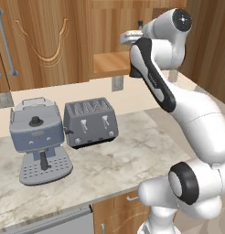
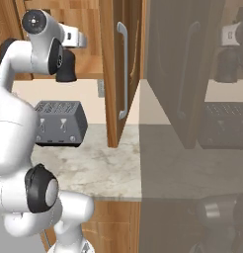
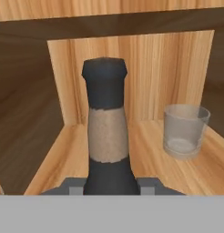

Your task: There is a bowl on the dining counter. Grab a lemon wedge from the fridge and place it in the bowl. Then get the liquor bottle and glass cup from the cabinet and place them next to the bowl.

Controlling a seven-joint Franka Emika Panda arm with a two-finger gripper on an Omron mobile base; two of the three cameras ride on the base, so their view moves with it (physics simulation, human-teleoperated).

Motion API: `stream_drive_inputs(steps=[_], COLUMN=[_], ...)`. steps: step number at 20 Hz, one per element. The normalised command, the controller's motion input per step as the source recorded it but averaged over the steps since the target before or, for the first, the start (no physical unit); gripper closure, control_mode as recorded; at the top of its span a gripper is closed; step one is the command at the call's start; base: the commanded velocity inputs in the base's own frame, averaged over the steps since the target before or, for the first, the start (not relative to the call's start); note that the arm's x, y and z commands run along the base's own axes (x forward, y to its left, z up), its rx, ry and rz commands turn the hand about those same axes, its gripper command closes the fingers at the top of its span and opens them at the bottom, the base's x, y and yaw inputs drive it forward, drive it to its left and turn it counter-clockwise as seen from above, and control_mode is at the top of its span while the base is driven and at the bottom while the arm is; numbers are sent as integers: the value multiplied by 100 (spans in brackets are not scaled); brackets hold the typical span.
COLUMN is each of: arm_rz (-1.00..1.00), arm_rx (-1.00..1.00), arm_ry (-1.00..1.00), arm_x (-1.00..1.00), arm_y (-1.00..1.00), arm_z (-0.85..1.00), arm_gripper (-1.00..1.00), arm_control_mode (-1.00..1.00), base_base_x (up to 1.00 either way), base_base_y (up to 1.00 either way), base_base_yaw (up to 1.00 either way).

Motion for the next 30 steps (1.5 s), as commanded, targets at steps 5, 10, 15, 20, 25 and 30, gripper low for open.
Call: stream_drive_inputs(steps=[5,10,15,20,25,30], arm_rz=[1,0,0,0,0,0], arm_rx=[0,0,0,0,0,0], arm_ry=[0,1,6,2,1,6], arm_x=[-100,-100,-100,-91,-43,-13], arm_y=[0,0,0,0,0,0], arm_z=[0,-2,-26,-34,-37,-34], arm_gripper=[100,100,100,100,100,100], arm_control_mode=[-100,-100,-100,-100,-100,-100], base_base_x=[0,0,0,0,0,0], base_base_y=[0,0,0,0,0,0], base_base_yaw=[0,0,0,0,0,0])
